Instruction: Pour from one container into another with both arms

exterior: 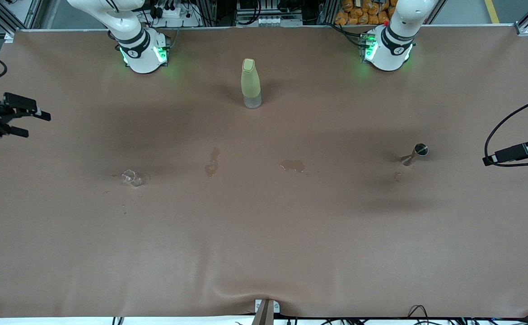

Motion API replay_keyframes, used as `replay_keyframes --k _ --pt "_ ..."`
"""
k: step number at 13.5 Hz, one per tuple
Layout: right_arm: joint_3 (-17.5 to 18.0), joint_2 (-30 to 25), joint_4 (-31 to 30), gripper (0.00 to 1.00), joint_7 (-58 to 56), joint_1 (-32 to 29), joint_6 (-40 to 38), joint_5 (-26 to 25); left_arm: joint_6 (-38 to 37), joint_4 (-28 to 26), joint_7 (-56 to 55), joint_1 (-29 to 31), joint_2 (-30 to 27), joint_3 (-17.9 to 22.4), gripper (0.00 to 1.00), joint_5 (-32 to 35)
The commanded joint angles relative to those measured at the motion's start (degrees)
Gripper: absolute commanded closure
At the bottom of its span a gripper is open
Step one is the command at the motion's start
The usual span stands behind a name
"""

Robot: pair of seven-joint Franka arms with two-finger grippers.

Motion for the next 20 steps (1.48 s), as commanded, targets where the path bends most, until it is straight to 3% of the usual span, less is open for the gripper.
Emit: replay_keyframes --k 1,3,6,8,14,18,20 --pt "9.7 -0.2 4.8 0.00 9.7 -6.0 -3.0 -6.3 -2.2 1.3 -5.4 0.4 -2.5 -6.2 0.00 8.4" --pt "13.1 -0.1 6.2 0.00 14.1 -7.5 -3.5 -8.0 -2.4 1.5 -5.6 0.4 -3.3 -9.9 0.00 13.9" --pt "15.5 -0.1 7.7 0.00 20.7 -7.7 -3.3 -11.1 -2.4 1.5 -5.2 0.8 -3.7 -9.2 0.00 14.5" --pt "15.5 -0.1 9.7 0.00 22.1 -6.9 -3.3 -14.2 -2.4 1.5 -4.5 1.0 -3.8 -8.6 0.00 14.7" --pt "15.1 1.0 10.6 0.00 21.5 -6.3 -0.5 -15.5 -2.4 1.2 -4.4 1.0 -4.0 -7.9 0.00 14.9" --pt "10.5 0.6 10.7 0.00 24.9 -1.0 0.0 -15.8 -2.4 1.2 -3.9 0.8 -4.0 -7.4 0.00 14.8" --pt "10.4 0.6 10.7 0.00 24.9 -1.1 0.1 -15.7 -2.3 1.5 -3.8 -4.5 -4.1 -1.3 0.00 14.5"
